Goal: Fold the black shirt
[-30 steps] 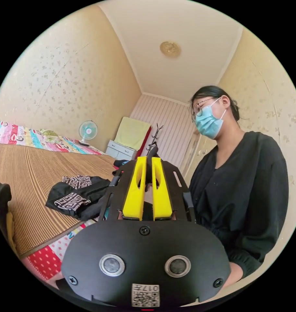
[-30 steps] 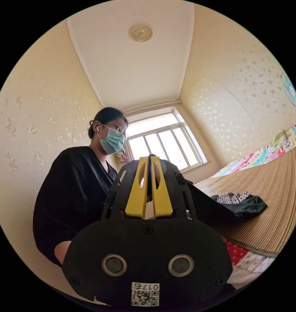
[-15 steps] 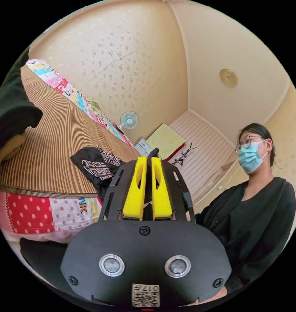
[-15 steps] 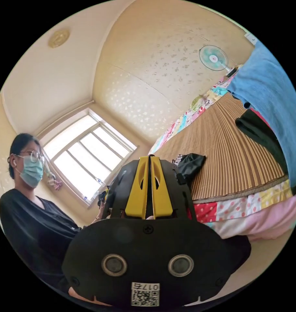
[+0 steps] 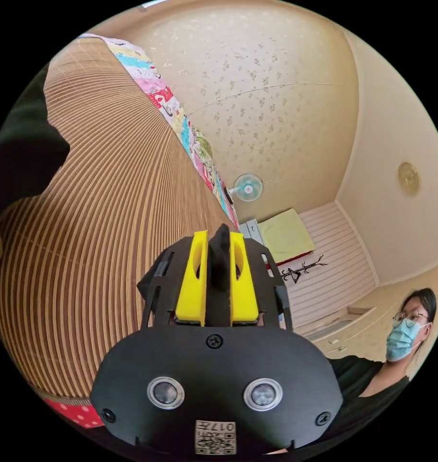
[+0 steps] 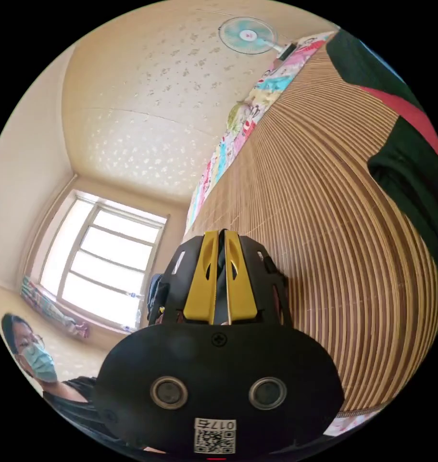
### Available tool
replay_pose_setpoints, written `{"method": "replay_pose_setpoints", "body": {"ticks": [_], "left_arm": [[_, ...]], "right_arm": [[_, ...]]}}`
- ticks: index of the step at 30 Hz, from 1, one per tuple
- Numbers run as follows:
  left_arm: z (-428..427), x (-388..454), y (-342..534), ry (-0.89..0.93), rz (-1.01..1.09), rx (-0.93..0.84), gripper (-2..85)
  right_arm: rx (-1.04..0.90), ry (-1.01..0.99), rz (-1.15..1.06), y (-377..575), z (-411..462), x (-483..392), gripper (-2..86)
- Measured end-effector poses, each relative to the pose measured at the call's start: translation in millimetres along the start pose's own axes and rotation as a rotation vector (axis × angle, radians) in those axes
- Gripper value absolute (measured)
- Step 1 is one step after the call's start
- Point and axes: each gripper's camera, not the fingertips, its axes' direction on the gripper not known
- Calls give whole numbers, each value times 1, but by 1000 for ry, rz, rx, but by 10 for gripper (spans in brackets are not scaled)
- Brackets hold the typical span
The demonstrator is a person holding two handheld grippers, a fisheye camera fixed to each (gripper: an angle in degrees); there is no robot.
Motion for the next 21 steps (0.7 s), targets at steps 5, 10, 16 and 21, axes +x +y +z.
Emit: {"method": "replay_pose_setpoints", "body": {"ticks": [5, 10, 16, 21], "left_arm": [[-5, -3, 13, -88, 5, -35, 179], [-20, 25, 93, -149, 110, -192, 170], [-2, 65, 171, -191, 246, -264, 164], [34, 66, 185, -224, 232, -328, 80]], "right_arm": [[-48, 147, -40, 18, 7, 2, 104], [-203, 221, -306, 103, -6, -37, 106], [-210, 177, -305, 175, -19, -42, 98], [-247, 317, -285, 194, 1, -39, 57]]}}
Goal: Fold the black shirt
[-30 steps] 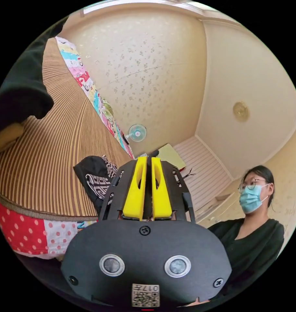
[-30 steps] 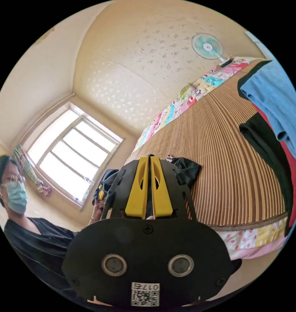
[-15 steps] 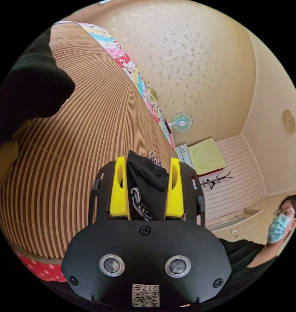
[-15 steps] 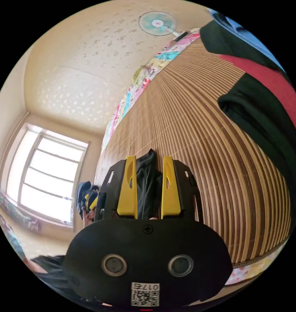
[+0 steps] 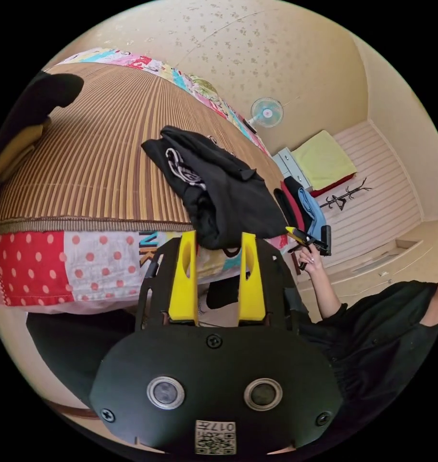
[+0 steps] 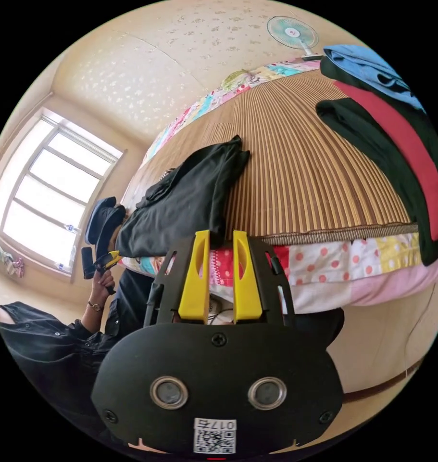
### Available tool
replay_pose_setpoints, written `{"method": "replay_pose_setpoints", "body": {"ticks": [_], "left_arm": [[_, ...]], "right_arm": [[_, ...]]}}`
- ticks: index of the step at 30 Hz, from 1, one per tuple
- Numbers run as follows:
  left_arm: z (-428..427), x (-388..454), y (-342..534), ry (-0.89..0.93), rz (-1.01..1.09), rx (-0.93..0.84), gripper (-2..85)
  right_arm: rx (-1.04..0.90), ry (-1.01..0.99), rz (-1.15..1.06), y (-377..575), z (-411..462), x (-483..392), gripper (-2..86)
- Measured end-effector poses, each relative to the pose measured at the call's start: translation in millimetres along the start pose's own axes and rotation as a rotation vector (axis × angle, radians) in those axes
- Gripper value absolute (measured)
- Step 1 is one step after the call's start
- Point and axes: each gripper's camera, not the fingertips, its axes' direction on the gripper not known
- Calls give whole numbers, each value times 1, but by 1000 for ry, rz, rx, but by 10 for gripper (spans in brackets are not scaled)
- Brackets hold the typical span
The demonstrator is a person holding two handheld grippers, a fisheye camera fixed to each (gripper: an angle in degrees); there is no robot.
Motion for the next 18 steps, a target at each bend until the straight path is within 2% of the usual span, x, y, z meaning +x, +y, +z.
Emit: {"method": "replay_pose_setpoints", "body": {"ticks": [2, 5, 8, 11, 13, 16, 18], "left_arm": [[-4, 0, 2, 60, -3, 35, 35], [-21, -3, 12, 84, -5, 99, 28], [-17, -10, 27, 50, -43, 43, 34], [-14, -9, 45, 4, -87, 44, 62], [-23, 6, 50, 30, -27, 88, 112], [-31, 43, 40, 15, 131, 131, 123], [-23, 68, 20, -50, 233, 87, 118]], "right_arm": [[33, -17, -24, 4, -4, -9, 40], [109, 9, -33, 16, -16, -19, 32], [-48, 147, 20, 19, 8, -25, 37], [-63, 260, -20, 26, 21, -52, 61], [0, 365, -37, 27, 17, -76, 87], [136, 406, -110, 18, 3, -110, 89], [197, 400, -219, 5, 3, -133, 84]]}}
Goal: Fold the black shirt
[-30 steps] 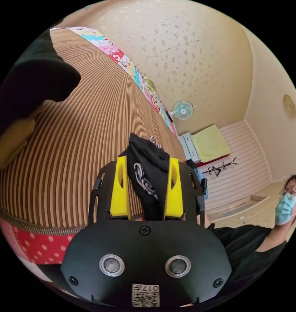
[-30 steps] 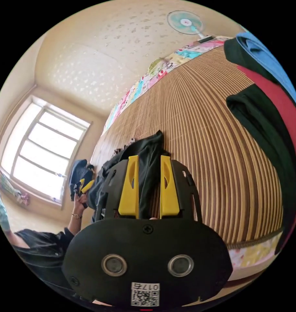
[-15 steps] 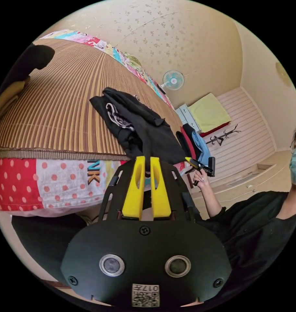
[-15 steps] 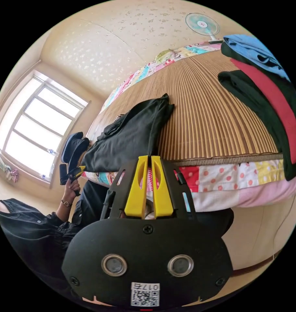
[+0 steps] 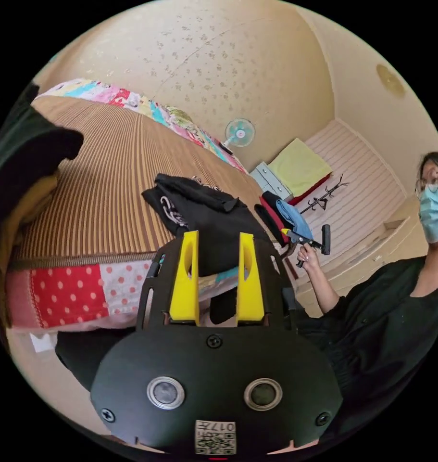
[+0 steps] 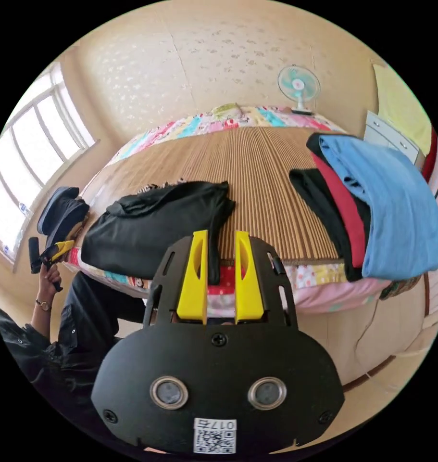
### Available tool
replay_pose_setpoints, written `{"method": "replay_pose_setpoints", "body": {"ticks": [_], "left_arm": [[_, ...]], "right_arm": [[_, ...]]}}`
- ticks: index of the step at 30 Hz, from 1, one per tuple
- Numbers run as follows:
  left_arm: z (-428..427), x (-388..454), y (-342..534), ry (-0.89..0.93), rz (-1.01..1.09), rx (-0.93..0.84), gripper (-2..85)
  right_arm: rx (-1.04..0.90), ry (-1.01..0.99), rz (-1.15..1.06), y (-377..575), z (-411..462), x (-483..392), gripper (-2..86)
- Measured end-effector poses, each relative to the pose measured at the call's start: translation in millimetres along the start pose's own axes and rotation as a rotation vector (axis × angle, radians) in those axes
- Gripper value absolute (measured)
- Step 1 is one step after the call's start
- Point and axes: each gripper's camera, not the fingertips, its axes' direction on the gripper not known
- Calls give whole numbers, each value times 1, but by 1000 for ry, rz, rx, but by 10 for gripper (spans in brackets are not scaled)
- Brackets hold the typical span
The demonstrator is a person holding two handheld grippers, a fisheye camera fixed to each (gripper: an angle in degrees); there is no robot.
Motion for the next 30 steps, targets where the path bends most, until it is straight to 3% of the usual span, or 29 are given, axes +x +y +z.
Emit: {"method": "replay_pose_setpoints", "body": {"ticks": [5, 7, 10, 14, 17, 19, 26, 30], "left_arm": [[52, 42, -78, -127, 281, -114, 103], [95, 51, -113, -125, 422, -256, 99], [149, 45, -148, -188, 505, -443, 98], [189, 34, -172, -166, 544, -542, 100], [218, 29, -176, -156, 554, -611, 96], [243, 22, -171, -271, 561, -691, 88], [260, 21, -165, -302, 563, -747, 67], [240, 18, -162, -268, 583, -692, 29]], "right_arm": [[-41, -74, -277, -68, 43, -46, 84], [-68, -27, -498, -89, 77, -75, 90], [-202, -50, -678, -110, 125, -93, 105], [-311, -125, -751, -133, 160, -104, 124], [-368, -82, -860, -137, 180, -125, 123], [-389, -22, -953, -130, 196, -144, 115], [-402, 46, -903, -127, 230, -148, 86], [-378, -69, -777, -133, 231, -121, 26]]}}
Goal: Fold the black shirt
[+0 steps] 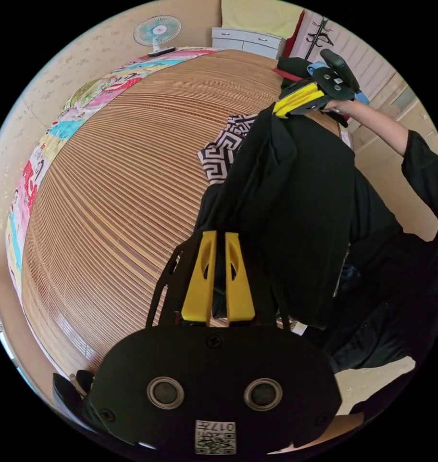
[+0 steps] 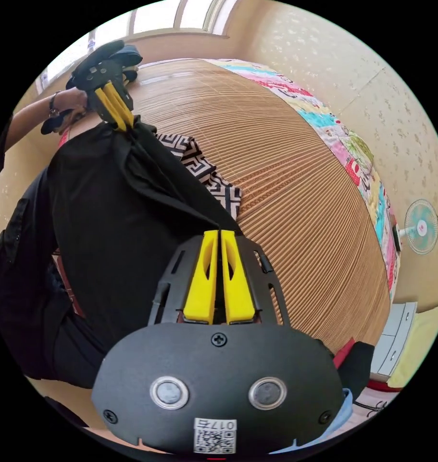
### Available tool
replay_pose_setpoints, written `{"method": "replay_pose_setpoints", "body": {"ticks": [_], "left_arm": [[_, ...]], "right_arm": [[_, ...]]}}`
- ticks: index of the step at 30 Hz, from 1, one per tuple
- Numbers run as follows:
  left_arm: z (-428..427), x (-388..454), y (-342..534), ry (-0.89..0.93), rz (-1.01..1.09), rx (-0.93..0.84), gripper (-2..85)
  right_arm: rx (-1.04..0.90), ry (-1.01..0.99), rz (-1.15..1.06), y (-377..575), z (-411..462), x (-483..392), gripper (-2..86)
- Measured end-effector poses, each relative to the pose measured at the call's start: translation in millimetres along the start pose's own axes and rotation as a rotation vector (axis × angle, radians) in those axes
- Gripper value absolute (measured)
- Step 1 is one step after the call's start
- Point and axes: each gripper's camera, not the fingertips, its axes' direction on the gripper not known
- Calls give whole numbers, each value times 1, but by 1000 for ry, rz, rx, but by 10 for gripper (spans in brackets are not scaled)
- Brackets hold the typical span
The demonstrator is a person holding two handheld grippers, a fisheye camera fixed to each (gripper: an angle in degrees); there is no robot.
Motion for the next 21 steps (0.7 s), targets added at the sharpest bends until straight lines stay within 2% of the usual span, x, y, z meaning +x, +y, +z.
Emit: {"method": "replay_pose_setpoints", "body": {"ticks": [7, 13, 16, 21], "left_arm": [[-22, -54, 43, 234, -133, 199, 10], [-21, -108, 85, 385, -348, 374, -6], [-14, -130, 102, 354, -491, 373, -3], [-10, -127, 106, 289, -537, 331, 28]], "right_arm": [[138, -208, 263, 28, 7, 52, 14], [90, -199, 352, 33, 36, 56, 25], [92, -188, 381, 35, 45, 53, 33], [92, -187, 450, 39, 46, 56, 57]]}}
